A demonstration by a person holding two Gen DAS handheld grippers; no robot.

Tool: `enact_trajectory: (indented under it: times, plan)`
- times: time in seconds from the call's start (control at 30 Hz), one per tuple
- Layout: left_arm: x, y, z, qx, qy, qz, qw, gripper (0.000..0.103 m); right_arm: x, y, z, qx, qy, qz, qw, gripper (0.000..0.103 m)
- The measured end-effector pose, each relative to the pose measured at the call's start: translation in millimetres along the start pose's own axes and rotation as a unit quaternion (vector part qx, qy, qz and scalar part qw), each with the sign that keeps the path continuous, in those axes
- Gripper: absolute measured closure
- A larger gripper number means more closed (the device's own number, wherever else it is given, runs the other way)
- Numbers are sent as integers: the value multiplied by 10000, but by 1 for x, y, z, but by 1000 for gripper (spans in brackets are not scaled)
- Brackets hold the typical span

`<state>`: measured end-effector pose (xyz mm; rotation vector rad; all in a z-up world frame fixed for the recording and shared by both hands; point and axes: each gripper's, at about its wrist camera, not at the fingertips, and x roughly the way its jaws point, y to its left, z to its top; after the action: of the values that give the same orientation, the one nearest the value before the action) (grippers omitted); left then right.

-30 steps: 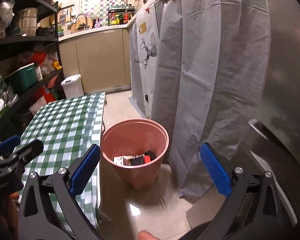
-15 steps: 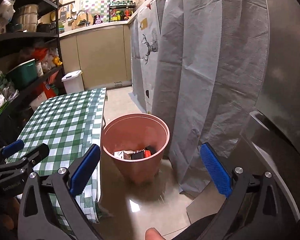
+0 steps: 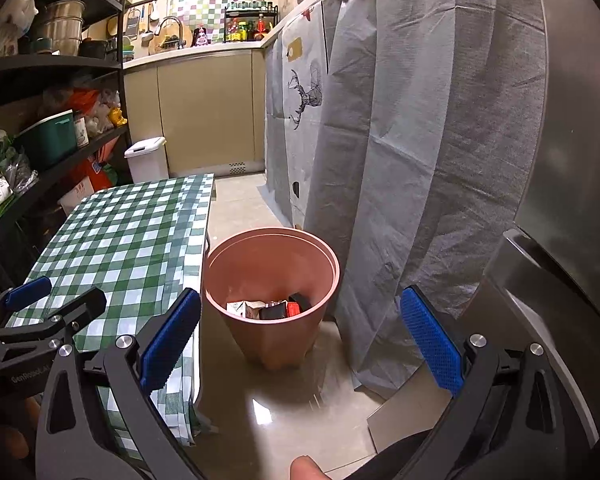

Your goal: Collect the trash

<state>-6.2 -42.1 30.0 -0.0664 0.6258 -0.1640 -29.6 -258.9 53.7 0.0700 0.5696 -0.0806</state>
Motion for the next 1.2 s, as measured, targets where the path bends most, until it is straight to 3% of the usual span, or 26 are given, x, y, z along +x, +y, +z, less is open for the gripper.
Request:
enact_trajectory:
  times: [1.2]
  plan:
    - [3, 1, -2, 68, -34, 24, 10000, 7, 4, -3, 1, -24, 0, -51, 10000, 5]
